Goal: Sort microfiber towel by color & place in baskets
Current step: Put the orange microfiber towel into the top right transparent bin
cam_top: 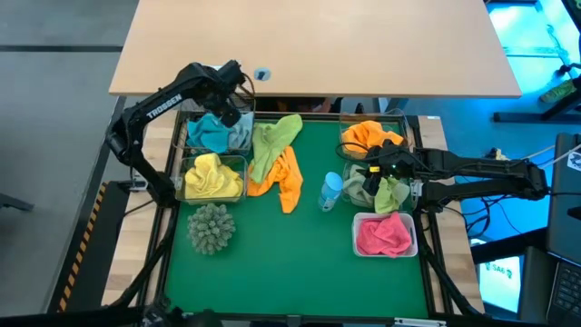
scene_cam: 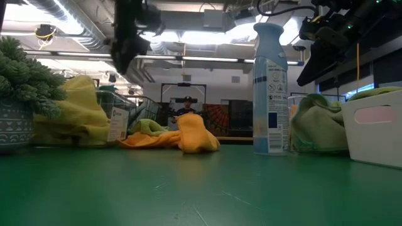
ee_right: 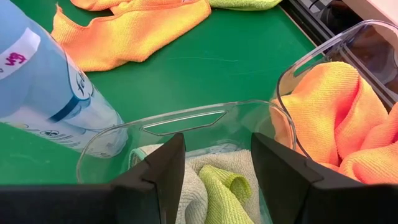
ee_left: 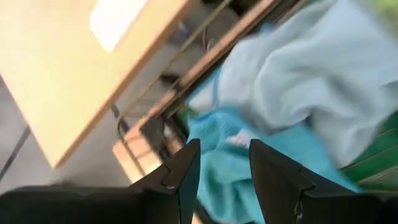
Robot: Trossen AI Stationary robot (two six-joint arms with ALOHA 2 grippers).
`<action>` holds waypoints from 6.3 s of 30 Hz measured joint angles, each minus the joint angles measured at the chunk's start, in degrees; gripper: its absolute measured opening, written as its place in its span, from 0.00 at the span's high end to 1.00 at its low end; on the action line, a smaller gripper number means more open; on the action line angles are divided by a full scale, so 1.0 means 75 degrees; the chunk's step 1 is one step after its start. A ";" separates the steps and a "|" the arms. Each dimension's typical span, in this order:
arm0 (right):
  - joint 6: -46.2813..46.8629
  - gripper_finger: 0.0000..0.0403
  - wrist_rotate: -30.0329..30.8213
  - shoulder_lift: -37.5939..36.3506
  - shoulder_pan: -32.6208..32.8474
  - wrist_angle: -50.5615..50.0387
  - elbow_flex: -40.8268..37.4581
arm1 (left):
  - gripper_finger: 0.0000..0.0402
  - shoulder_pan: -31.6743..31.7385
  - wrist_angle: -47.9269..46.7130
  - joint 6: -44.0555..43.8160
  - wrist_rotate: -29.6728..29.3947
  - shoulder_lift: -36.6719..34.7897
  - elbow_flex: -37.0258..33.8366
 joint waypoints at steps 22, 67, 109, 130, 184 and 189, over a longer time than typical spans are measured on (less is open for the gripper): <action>0.0003 0.55 0.0003 0.0002 -0.0002 0.0000 0.0000 | 0.67 -0.4277 0.2634 -0.0271 0.2568 0.0186 0.0198; 0.0003 0.55 -0.0078 0.0002 0.0000 -0.0026 0.0000 | 0.67 -0.5900 0.3327 -0.0179 0.1698 0.3118 -0.0214; 0.0002 0.55 -0.0082 0.0002 -0.0001 -0.0029 0.0000 | 1.00 -0.5952 0.4918 -0.0135 0.1910 0.2880 -0.1554; -0.0600 0.55 -0.0165 0.0000 0.0000 0.0040 0.0704 | 1.00 -0.5766 0.4886 -0.0150 0.1640 -0.0208 -0.1437; -0.1643 0.55 -0.2353 0.3359 0.0003 0.9551 0.1329 | 1.00 -0.4629 0.9263 0.0069 0.2610 -0.1617 -0.1431; -0.2023 0.55 -0.2035 0.3356 0.0006 0.9765 0.1329 | 1.00 -0.4742 0.9263 0.0071 0.2611 -0.1617 -0.1431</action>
